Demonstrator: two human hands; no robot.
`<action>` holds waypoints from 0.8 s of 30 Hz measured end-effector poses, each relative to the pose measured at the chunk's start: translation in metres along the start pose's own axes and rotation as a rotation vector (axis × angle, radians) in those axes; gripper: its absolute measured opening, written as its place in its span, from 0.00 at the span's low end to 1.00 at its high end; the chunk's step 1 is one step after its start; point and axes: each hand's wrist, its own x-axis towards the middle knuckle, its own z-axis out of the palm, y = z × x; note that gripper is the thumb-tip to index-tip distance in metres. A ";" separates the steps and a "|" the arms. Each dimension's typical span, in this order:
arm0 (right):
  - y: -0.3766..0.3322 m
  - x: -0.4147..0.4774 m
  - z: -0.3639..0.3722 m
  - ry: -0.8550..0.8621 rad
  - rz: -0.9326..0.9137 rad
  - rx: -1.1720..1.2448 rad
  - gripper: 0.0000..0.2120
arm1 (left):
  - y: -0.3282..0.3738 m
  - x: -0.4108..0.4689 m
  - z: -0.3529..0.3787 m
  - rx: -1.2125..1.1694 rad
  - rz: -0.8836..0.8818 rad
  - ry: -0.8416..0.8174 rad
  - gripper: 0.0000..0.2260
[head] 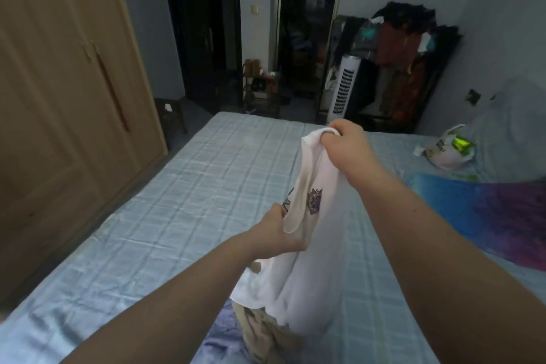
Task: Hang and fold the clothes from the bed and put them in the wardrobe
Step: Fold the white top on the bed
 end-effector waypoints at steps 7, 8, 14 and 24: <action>-0.033 -0.032 -0.068 0.070 -0.048 0.030 0.09 | -0.018 -0.025 -0.024 -0.069 0.025 0.475 0.07; -0.034 -0.039 -0.080 0.057 -0.039 0.049 0.10 | -0.019 -0.034 -0.035 -0.069 0.016 0.527 0.08; -0.015 -0.079 -0.139 0.094 -0.013 -0.196 0.05 | 0.018 -0.084 -0.100 -0.085 0.088 0.655 0.05; 0.045 -0.156 -0.180 -0.126 0.242 -0.317 0.06 | 0.079 -0.141 -0.106 0.165 0.255 0.513 0.07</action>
